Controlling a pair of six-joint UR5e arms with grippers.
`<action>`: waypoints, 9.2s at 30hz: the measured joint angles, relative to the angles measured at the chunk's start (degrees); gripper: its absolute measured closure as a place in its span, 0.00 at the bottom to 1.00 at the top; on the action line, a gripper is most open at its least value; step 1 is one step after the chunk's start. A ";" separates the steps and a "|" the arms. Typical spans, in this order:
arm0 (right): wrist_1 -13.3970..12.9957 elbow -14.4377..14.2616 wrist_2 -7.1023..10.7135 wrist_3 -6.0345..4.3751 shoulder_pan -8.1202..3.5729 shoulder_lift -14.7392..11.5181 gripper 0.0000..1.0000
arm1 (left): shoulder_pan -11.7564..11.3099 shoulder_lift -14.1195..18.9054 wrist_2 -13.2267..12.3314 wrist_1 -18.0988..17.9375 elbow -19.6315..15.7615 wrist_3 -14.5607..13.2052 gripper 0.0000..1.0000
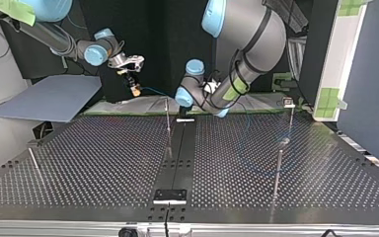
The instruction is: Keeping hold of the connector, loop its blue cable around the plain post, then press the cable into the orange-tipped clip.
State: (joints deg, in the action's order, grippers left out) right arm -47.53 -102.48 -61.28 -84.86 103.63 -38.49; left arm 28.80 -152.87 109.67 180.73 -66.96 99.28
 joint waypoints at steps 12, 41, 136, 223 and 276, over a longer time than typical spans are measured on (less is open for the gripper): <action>0.36 0.00 -0.19 -0.19 -0.55 0.00 1.00 | 2.40 7.22 4.62 -7.22 -7.21 0.44 0.99; 1.10 -0.02 -1.74 -0.85 -1.48 0.03 1.00 | 6.31 11.82 8.80 -19.83 -17.04 1.71 0.99; 4.20 7.50 -4.14 -2.24 -4.36 4.35 1.00 | 3.26 4.00 3.87 -28.20 -8.88 2.41 0.99; 5.50 10.04 -5.21 -1.97 -4.12 4.33 1.00 | 3.26 4.00 3.86 -28.20 -8.87 2.41 0.00; 5.51 10.06 -5.26 -1.99 -4.09 4.34 1.00 | 3.26 4.00 3.86 -28.21 -8.87 2.41 0.00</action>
State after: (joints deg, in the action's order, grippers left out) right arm -42.02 -92.42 -66.54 -86.85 99.54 -34.15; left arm 32.07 -148.87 113.53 152.52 -75.83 101.69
